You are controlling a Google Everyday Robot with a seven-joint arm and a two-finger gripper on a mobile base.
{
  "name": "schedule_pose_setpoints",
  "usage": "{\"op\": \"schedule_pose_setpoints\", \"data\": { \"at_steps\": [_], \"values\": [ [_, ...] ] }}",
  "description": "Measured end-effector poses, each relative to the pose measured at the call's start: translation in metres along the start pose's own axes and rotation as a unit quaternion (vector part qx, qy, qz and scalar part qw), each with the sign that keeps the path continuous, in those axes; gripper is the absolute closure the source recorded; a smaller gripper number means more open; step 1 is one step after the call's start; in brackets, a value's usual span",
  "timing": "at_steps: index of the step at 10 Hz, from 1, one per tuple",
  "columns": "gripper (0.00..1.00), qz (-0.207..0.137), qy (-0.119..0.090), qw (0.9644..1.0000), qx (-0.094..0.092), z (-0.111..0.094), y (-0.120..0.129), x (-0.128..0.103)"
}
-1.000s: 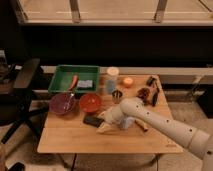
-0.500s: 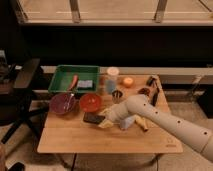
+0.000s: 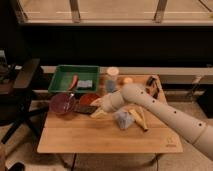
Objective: Place eraser in purple bowl
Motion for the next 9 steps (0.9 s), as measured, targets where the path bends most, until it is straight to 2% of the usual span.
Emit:
{"op": "schedule_pose_setpoints", "data": {
  "at_steps": [3,6,9],
  "values": [
    [1.0,-0.03,0.004,0.9994,-0.016,0.031,-0.051,-0.017],
    [0.97,-0.032,0.004,0.9991,-0.028,0.064,-0.078,-0.014],
    [0.7,-0.036,-0.008,0.9987,-0.036,0.091,-0.084,-0.018]
  ]
}}
